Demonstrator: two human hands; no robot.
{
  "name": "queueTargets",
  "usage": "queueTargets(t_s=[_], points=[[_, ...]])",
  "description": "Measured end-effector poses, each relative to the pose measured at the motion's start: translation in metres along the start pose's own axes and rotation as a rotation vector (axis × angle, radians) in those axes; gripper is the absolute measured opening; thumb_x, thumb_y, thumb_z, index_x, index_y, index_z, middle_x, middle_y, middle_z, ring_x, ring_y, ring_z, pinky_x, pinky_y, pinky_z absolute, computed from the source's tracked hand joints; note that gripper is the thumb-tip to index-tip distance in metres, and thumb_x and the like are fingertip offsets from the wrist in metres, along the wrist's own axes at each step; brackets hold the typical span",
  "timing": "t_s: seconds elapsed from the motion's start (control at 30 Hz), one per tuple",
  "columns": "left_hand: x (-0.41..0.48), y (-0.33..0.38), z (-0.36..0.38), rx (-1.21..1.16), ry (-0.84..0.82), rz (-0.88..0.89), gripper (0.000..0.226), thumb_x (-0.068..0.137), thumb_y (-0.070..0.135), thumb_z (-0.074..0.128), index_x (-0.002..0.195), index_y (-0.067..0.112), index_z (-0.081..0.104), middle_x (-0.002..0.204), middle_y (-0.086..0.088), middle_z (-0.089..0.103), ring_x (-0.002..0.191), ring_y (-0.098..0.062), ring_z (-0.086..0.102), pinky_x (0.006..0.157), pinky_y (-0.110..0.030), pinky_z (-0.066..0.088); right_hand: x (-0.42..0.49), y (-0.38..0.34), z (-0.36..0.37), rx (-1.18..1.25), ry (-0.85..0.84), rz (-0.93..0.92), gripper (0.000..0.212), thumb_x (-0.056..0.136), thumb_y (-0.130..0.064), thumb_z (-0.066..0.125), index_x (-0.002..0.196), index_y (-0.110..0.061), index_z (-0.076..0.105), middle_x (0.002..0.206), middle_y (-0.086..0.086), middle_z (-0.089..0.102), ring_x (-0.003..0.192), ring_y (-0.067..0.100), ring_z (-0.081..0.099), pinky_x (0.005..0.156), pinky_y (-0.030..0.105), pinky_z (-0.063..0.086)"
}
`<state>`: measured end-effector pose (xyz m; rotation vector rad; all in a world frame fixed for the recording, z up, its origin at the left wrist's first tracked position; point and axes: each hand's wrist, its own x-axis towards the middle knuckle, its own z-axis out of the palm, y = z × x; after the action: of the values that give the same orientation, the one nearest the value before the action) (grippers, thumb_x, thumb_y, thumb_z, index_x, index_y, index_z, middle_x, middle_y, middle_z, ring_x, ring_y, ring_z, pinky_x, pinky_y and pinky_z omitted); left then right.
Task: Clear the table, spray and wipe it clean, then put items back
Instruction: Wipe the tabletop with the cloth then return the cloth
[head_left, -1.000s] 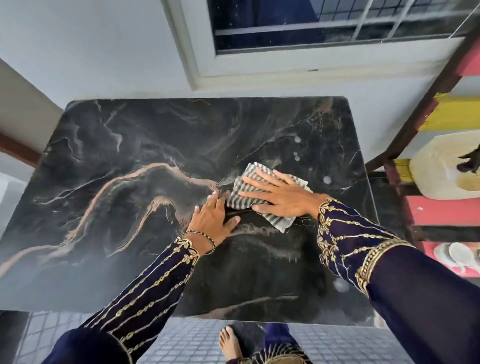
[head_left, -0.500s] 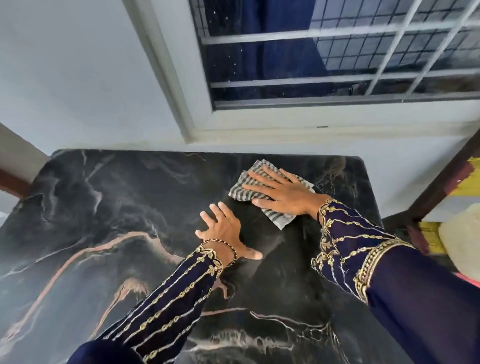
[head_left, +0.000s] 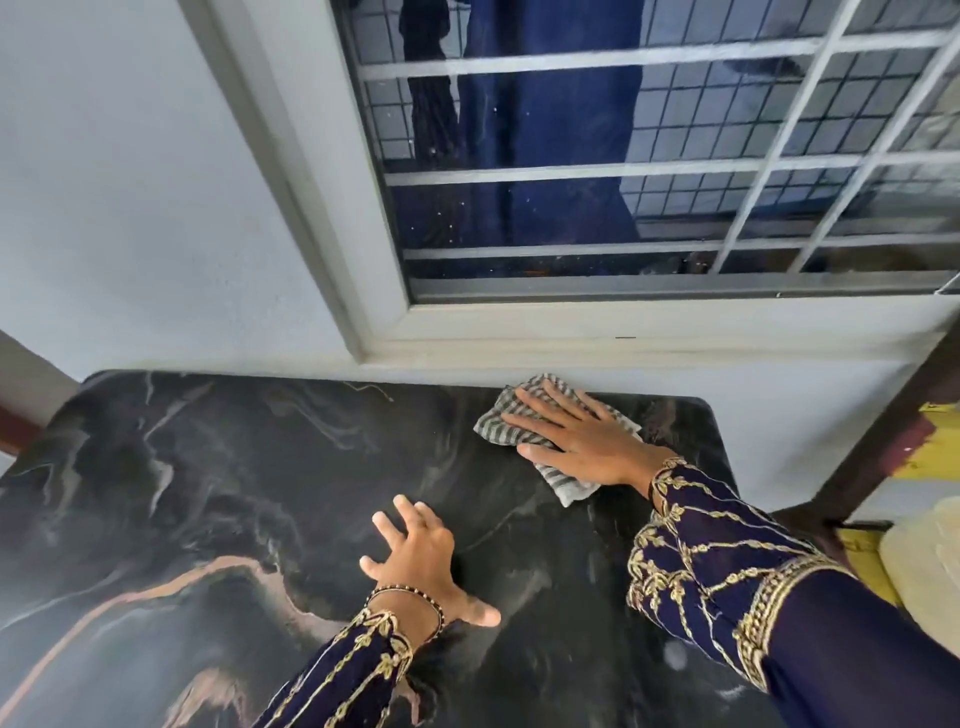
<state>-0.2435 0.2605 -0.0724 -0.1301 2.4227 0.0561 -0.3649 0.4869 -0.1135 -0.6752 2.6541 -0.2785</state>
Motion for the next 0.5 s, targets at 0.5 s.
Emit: queueTargets(t_s=[0.5], points=[[-0.042,-0.031,0.067,-0.202,0.511,0.316,0.105,0.080,0.072,0.043,0.153,0.014,-0.004,0.163,-0.007,-0.004,0.146,-0.015,-0.017,0.122,-0.041,-0.001,-0.101,-0.069,0.061,0.063,0.056,0.036,0.061,0.098,-0.073,0.021,0.152,-0.062,-0.005,0.161,-0.027,-0.028,0.148,0.006,-0.035,0.122,0.044,-0.020]])
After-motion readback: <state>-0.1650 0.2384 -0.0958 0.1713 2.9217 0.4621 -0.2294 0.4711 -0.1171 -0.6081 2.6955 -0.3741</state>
